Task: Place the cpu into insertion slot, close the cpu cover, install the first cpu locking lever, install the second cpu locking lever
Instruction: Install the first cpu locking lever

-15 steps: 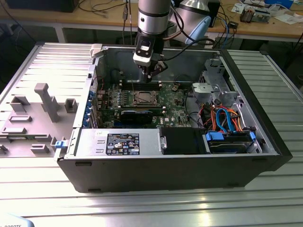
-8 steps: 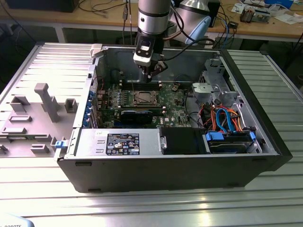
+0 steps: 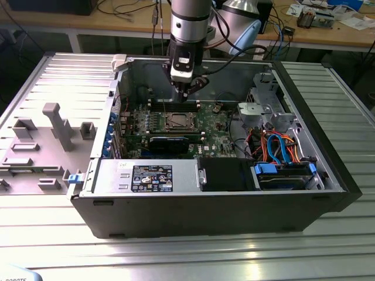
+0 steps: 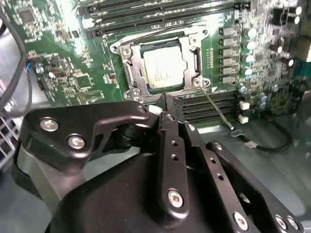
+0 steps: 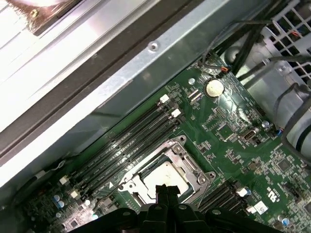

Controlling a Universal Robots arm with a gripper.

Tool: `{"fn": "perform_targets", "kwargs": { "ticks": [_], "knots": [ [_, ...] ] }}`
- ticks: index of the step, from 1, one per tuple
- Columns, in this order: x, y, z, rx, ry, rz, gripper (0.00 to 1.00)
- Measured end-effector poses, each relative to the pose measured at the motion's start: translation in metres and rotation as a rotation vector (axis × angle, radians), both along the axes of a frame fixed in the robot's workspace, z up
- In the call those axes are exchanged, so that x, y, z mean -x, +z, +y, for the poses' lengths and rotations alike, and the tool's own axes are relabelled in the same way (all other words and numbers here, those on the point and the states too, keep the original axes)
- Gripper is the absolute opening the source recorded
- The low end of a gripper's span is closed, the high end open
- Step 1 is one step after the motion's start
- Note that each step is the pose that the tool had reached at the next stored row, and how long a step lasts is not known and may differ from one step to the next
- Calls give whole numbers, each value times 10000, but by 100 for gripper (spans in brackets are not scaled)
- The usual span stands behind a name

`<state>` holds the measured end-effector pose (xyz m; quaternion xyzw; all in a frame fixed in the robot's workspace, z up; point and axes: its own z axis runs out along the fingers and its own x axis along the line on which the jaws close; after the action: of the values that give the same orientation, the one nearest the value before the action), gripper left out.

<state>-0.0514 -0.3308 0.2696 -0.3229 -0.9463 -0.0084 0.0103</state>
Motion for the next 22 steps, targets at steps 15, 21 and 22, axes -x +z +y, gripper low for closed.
{"fn": "perform_targets", "kwargs": {
  "ticks": [15, 21, 22],
  "knots": [
    [19, -82, -5, -16, 2976, -217, 11],
    [20, -111, -5, -31, 4499, -217, 11],
    [20, -114, -5, -34, 4765, -222, 11]
  ]
}}
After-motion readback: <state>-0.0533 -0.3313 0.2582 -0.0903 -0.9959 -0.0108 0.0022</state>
